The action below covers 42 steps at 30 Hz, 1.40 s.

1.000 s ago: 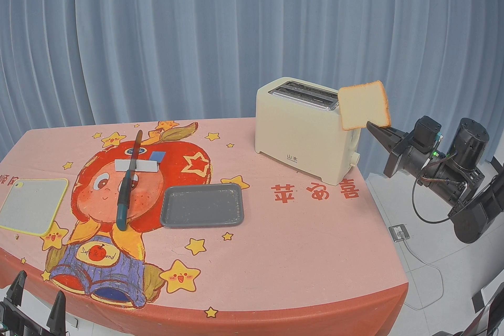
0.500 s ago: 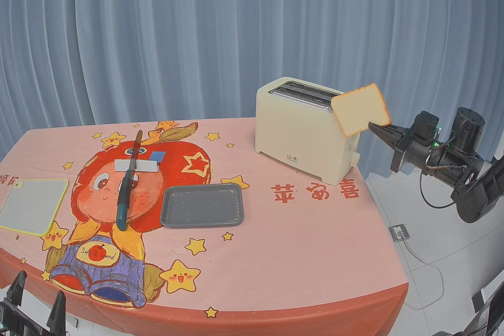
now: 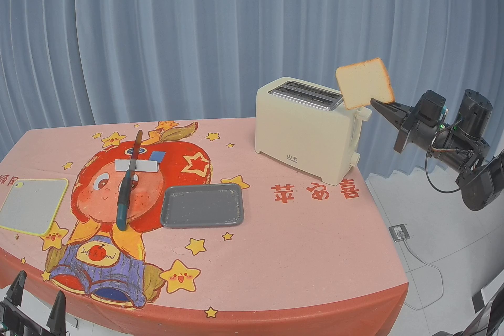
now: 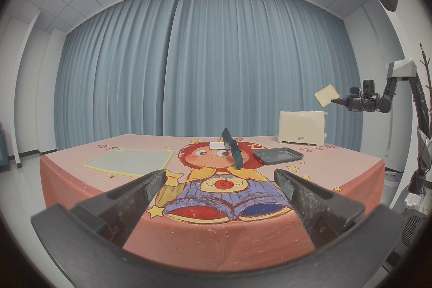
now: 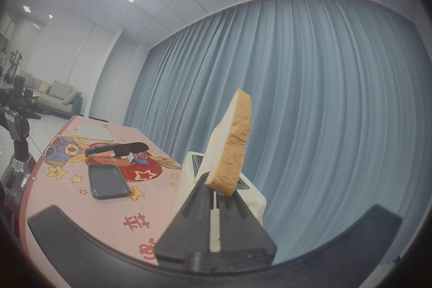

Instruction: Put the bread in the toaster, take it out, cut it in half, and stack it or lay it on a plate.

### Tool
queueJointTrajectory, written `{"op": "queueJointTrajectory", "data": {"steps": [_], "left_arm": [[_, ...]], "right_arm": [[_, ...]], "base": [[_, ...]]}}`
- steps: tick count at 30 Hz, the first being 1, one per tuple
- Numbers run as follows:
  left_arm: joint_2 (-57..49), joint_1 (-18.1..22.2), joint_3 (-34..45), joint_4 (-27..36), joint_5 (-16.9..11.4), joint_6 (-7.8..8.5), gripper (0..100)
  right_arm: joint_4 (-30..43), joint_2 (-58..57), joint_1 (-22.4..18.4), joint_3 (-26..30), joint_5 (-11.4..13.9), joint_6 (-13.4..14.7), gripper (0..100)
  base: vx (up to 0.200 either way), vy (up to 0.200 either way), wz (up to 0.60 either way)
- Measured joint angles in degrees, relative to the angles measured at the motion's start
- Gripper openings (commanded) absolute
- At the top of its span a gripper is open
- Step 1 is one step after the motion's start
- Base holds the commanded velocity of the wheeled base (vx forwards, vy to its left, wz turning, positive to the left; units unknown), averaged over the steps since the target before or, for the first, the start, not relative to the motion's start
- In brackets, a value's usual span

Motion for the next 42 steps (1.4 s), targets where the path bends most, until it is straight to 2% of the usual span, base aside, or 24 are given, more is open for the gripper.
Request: {"op": "queueJointTrajectory", "data": {"steps": [4, 11, 15, 24, 31, 42], "left_arm": [[0.0, 0.0, 0.0, 0.0, 0.0, 0.01, 100], [0.0, 0.0, 0.0, 0.0, 0.0, 0.0, 100], [0.0, 0.0, 0.0, 0.0, 0.0, 0.01, 100], [0.0, 0.0, 0.0, 0.0, 0.0, 0.01, 100], [0.0, 0.0, 0.0, 0.0, 0.0, 0.01, 100], [0.0, 0.0, 0.0, 0.0, 0.0, 0.0, 100]], "right_arm": [[4.8, -0.6, 0.0, -2.8, 0.0, -0.6, 0], [13.7, -1.4, 0.0, -9.8, 0.0, -3.8, 0], [16.4, -1.4, 0.3, -12.8, 0.0, -5.3, 0], [26.3, 0.5, 2.8, -20.3, -0.1, -8.4, 0], [28.6, 4.3, 4.3, -26.0, -0.2, -8.8, 0], [31.0, 8.5, 3.9, -28.4, -0.3, -9.3, 0]], "base": [[0.0, 0.0, 0.0], [0.0, 0.0, 0.0], [0.0, 0.0, 0.0], [0.0, 0.0, 0.0], [0.0, 0.0, 0.0], [0.0, 0.0, 0.0]]}}
